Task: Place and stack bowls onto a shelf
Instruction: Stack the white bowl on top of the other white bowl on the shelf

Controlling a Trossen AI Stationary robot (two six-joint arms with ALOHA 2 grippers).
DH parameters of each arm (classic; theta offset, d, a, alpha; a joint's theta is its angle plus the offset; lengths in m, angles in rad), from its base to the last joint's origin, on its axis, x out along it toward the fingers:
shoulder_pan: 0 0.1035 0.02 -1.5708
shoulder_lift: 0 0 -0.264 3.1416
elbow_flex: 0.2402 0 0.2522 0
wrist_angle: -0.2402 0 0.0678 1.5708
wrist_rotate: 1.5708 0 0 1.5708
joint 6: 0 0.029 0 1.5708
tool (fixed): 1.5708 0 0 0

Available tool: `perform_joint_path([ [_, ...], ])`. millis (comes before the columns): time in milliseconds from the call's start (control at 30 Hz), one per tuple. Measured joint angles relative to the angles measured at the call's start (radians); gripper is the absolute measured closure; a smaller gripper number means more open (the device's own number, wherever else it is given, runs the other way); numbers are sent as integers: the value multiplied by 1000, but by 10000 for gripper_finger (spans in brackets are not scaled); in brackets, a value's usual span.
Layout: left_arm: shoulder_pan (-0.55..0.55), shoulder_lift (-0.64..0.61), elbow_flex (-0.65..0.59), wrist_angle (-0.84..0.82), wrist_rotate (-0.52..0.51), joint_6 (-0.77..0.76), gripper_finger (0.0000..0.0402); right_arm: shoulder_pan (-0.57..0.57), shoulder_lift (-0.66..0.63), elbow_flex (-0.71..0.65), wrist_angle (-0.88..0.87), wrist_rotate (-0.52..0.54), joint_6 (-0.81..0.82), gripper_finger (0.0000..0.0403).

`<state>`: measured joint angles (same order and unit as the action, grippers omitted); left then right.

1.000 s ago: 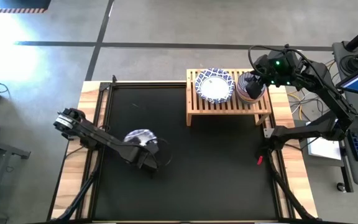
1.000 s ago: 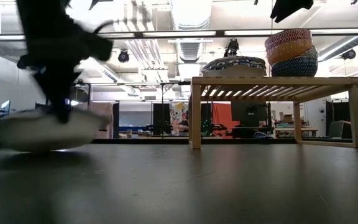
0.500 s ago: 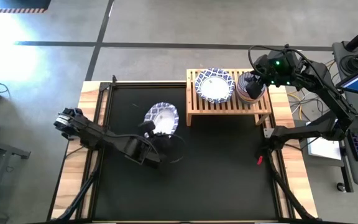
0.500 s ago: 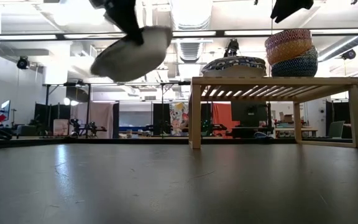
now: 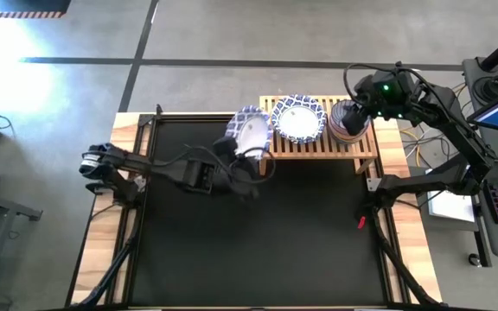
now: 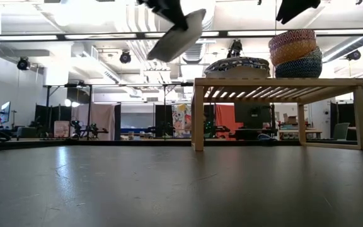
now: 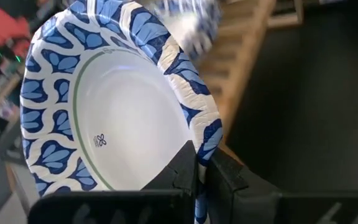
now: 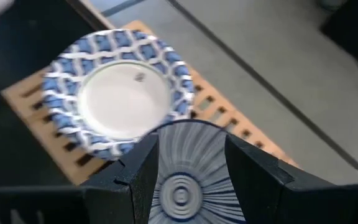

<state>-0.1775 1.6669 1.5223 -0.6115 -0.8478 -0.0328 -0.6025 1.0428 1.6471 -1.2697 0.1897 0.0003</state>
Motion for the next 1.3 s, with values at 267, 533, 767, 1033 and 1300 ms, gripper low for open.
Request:
perform_joint_path([
  [267,79,4,0,260,124,216,401,0,0,0,-1,57,-2,229],
  [533,173,61,-1,538,297,410,401,0,1,0,11,57,-27,229],
  [767,239,114,-1,705,355,492,401,0,2,0,14,56,-27,229],
  [1033,275,138,-2,723,405,489,401,0,2,0,18,55,-27,229],
  [1300,299,160,-2,724,462,518,400,0,2,0,18,55,-27,229],
])
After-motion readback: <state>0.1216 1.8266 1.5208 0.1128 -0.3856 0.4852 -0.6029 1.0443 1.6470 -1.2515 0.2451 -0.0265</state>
